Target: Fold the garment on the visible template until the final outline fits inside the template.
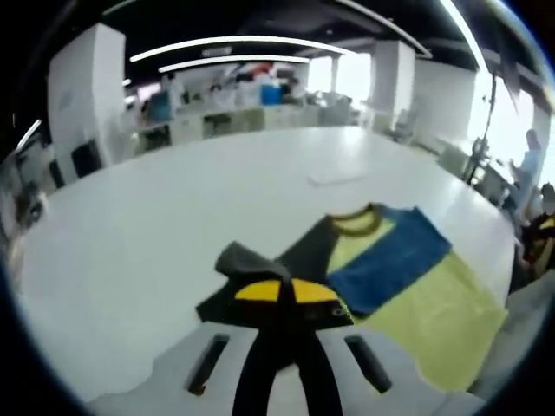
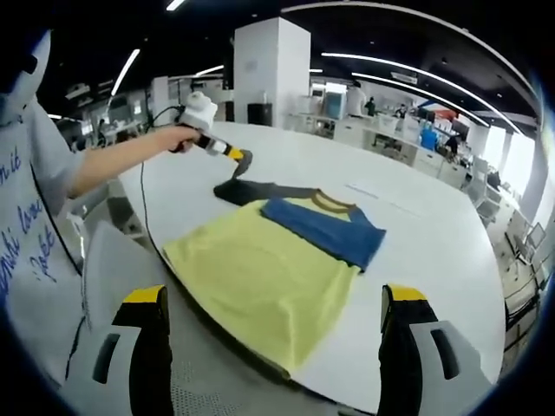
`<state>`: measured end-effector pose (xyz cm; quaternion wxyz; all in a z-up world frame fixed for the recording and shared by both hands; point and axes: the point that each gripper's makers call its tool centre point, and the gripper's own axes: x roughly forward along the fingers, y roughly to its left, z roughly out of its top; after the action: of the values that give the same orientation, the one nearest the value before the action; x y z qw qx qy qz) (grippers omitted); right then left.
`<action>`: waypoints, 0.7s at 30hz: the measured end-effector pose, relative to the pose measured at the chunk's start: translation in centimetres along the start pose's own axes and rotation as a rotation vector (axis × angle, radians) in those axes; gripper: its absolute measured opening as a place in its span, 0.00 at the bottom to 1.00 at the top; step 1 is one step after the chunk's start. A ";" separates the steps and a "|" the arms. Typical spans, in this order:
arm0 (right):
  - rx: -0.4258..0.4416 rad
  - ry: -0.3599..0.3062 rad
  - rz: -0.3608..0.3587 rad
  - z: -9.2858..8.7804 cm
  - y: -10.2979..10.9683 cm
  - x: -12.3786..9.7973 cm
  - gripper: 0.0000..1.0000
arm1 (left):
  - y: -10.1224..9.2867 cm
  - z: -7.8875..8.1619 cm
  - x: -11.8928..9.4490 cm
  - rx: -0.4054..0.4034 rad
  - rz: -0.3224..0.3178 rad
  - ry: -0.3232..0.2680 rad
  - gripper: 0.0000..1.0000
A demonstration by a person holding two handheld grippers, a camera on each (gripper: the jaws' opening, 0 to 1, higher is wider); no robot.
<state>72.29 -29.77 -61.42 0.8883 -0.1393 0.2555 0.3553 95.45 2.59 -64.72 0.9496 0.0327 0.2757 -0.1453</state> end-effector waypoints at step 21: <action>-0.010 -0.025 0.024 -0.6 -0.7 -0.7 1.00 | -5.6 5.1 1.4 0.103 -0.048 -0.034 0.00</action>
<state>72.15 -30.89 -61.53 0.8864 -0.1361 0.2444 0.3687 97.51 -3.88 -61.09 0.9475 0.0725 0.2524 -0.1826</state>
